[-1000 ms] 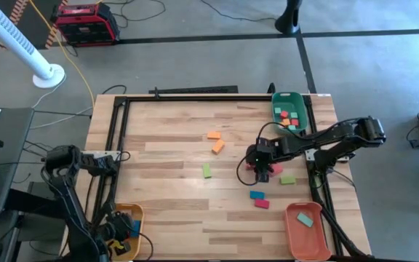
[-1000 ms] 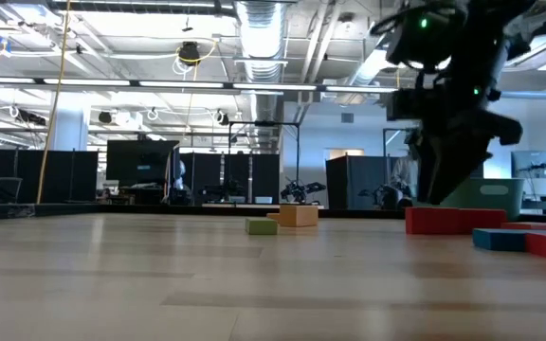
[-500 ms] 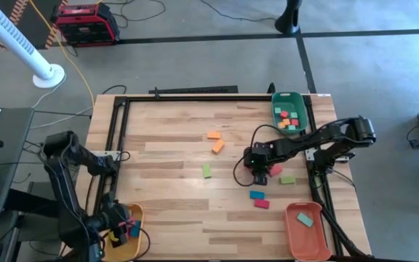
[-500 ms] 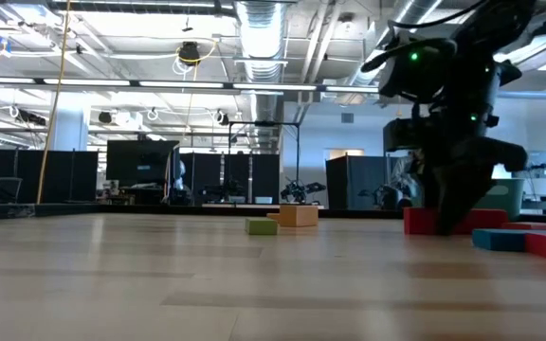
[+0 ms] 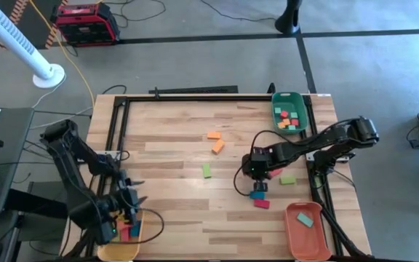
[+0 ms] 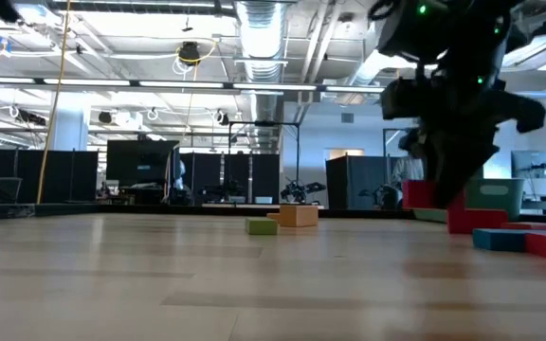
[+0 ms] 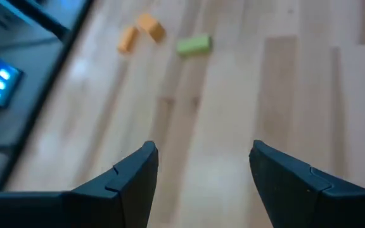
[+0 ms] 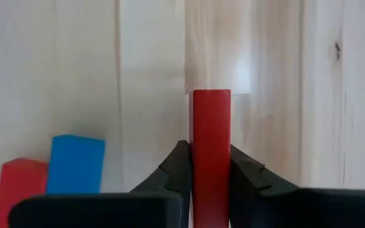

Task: Sort blocks by size
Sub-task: Put the red thin rectangle block into the orange bin

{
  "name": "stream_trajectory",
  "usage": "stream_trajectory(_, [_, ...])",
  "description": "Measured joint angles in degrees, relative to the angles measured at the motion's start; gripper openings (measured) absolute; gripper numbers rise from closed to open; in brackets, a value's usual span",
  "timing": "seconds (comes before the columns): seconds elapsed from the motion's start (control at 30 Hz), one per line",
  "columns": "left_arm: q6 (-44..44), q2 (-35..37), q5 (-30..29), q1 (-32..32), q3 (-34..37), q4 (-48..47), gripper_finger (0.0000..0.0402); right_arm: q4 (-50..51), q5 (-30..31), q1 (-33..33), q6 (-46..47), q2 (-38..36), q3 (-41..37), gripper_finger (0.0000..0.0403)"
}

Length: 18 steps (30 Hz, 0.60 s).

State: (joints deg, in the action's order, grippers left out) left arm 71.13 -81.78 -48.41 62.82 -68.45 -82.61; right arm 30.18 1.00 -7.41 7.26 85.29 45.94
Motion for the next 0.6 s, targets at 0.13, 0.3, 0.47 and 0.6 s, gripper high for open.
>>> stream_trajectory(0.13, [-7.88, 1.08, -3.07, -4.27, -0.01, 0.02, 0.0238, 3.37, 0.17, -2.82, 2.44, -0.22, 3.25, 0.0086])
stream_trajectory(0.3, [-16.52, 1.24, -5.46, -9.89, 0.25, 0.39, 0.0238, 7.74, 0.32, -7.19, 6.2, -0.25, 6.88, 0.0092])
stream_trajectory(0.47, [-25.62, 1.23, -5.92, -15.82, 1.83, 4.3, 0.0238, 12.58, 0.79, -12.02, 11.04, -0.27, 10.58, 0.0092])
stream_trajectory(0.6, [-34.58, 1.23, -5.96, -20.53, 4.62, 10.93, 0.0238, 16.83, 1.42, -16.17, 16.98, -0.29, 13.17, 0.0092])
